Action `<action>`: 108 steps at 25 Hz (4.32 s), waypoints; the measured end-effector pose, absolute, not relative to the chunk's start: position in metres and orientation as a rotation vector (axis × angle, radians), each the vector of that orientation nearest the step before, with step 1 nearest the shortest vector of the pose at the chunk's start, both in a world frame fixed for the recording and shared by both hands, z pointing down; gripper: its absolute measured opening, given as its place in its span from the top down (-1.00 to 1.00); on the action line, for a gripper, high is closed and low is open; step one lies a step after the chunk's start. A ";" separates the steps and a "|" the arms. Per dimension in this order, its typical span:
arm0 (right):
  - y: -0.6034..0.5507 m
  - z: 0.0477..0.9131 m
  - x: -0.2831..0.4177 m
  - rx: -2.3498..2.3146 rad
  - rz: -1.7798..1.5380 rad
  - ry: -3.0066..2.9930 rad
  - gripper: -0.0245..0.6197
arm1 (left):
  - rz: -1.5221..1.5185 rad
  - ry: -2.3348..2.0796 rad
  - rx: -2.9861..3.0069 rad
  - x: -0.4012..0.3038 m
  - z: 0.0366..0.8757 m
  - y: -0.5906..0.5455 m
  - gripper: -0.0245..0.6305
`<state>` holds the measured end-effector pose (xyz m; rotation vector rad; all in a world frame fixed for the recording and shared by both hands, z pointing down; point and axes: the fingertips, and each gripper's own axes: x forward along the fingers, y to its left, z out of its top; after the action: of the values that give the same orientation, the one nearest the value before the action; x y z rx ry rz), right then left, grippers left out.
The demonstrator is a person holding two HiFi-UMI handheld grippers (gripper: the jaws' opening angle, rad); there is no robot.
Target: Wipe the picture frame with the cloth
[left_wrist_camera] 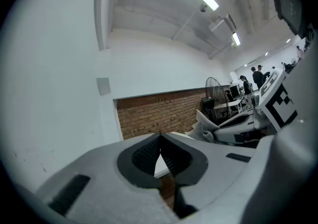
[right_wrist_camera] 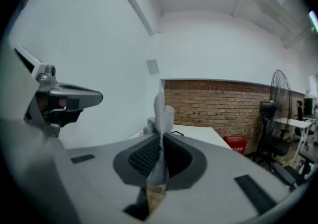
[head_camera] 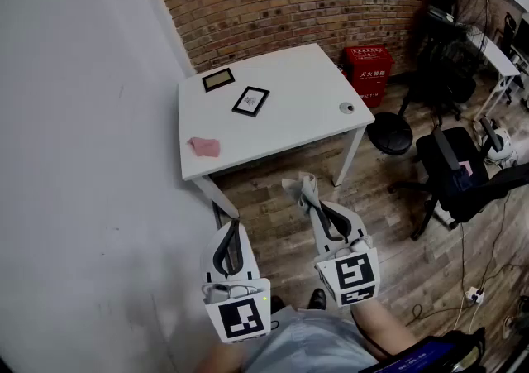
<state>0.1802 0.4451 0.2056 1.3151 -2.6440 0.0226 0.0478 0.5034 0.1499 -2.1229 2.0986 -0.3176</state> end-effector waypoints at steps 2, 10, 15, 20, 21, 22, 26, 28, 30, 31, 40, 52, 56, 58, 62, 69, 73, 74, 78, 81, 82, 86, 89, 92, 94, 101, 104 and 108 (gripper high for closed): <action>0.443 0.206 0.182 1.318 0.021 -2.641 0.85 | -0.314 2.097 -2.122 0.049 0.150 0.502 0.90; 0.447 0.207 0.204 1.329 0.039 -2.652 0.85 | -0.328 2.080 -2.145 0.072 0.154 0.499 0.90; 0.444 0.213 0.239 1.379 0.065 -2.644 0.84 | -0.357 2.065 -2.164 0.096 0.164 0.494 0.90; 0.438 0.224 0.272 1.393 0.085 -2.618 0.84 | -0.355 2.096 -2.146 0.112 0.170 0.483 0.90; 0.436 0.225 0.278 1.397 0.089 -2.612 0.84 | -0.358 2.093 -2.146 0.116 0.171 0.481 0.90; 0.434 0.227 0.284 1.404 0.092 -2.606 0.84 | -0.361 2.086 -2.150 0.121 0.172 0.479 0.90; 0.423 0.233 0.299 1.418 0.095 -2.601 0.84 | -0.366 2.047 -2.181 0.144 0.178 0.465 0.90; 0.413 0.234 0.303 1.427 0.101 -2.595 0.84 | -0.369 2.032 -2.198 0.150 0.181 0.453 0.90; 0.400 0.235 0.307 1.438 0.102 -2.588 0.84 | -0.366 2.025 -2.205 0.153 0.181 0.437 0.90; 0.392 0.235 0.309 1.444 0.099 -2.586 0.84 | -0.365 2.021 -2.206 0.154 0.182 0.429 0.90; 0.290 0.252 0.310 1.430 0.150 -2.555 0.84 | -0.375 2.012 -2.269 0.162 0.204 0.320 0.90; 0.134 0.251 0.279 1.327 0.147 -2.575 0.84 | -0.408 2.046 -2.289 0.153 0.214 0.177 0.90; 0.104 0.238 0.252 1.262 0.084 -2.608 0.84 | -0.379 2.098 -2.251 0.132 0.208 0.154 0.90; 0.093 0.232 0.241 1.229 0.060 -2.624 0.84 | -0.370 2.127 -2.228 0.123 0.205 0.148 0.90; 0.076 0.223 0.217 1.156 -0.001 -2.668 0.84 | -0.351 2.192 -2.170 0.105 0.201 0.139 0.90; 0.044 0.213 0.186 0.981 -0.058 -2.747 0.84 | -0.322 2.346 -2.027 0.084 0.199 0.125 0.90; 0.018 0.201 0.165 0.846 -0.077 -2.801 0.84 | -0.323 2.448 -1.914 0.074 0.190 0.111 0.90; 0.013 0.198 0.160 0.805 -0.071 -2.811 0.84 | -0.325 2.477 -1.883 0.073 0.188 0.108 0.90; -0.010 0.188 0.143 0.642 -0.096 -2.862 0.84 | -0.332 2.593 -1.752 0.070 0.185 0.097 0.90; -0.024 0.183 0.133 0.534 -0.108 -2.897 0.84 | -0.356 2.655 -1.657 0.070 0.182 0.089 0.90; -0.028 0.183 0.130 0.502 -0.108 -2.904 0.84 | -0.362 2.674 -1.624 0.070 0.181 0.088 0.90; -0.037 0.183 0.117 0.366 -0.135 -2.935 0.84 | -0.344 2.760 -1.476 0.066 0.181 0.087 0.90; -0.043 0.181 0.110 0.273 -0.165 -2.953 0.84 | -0.328 2.812 -1.372 0.066 0.180 0.087 0.90; -0.047 0.179 0.107 0.213 -0.177 -2.961 0.84 | -0.333 2.836 -1.302 0.067 0.179 0.085 0.90; -0.049 0.179 0.106 0.184 -0.177 -2.961 0.84 | -0.339 2.856 -1.281 0.069 0.181 0.084 0.90; -0.055 0.196 0.082 0.138 -0.145 -2.937 0.84 | -0.356 2.916 -1.280 0.052 0.199 0.074 0.90; -0.059 0.206 0.067 0.132 -0.129 -2.921 0.84 | -0.349 2.935 -1.264 0.033 0.207 0.070 0.90; -0.062 0.223 0.044 0.111 -0.105 -2.883 0.84 | -0.345 2.968 -1.259 0.007 0.218 0.065 0.90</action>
<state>0.0440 -0.0619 0.2229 0.1115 -2.8835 -0.1050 0.0073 0.0648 0.2177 -1.2593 2.9675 -0.3449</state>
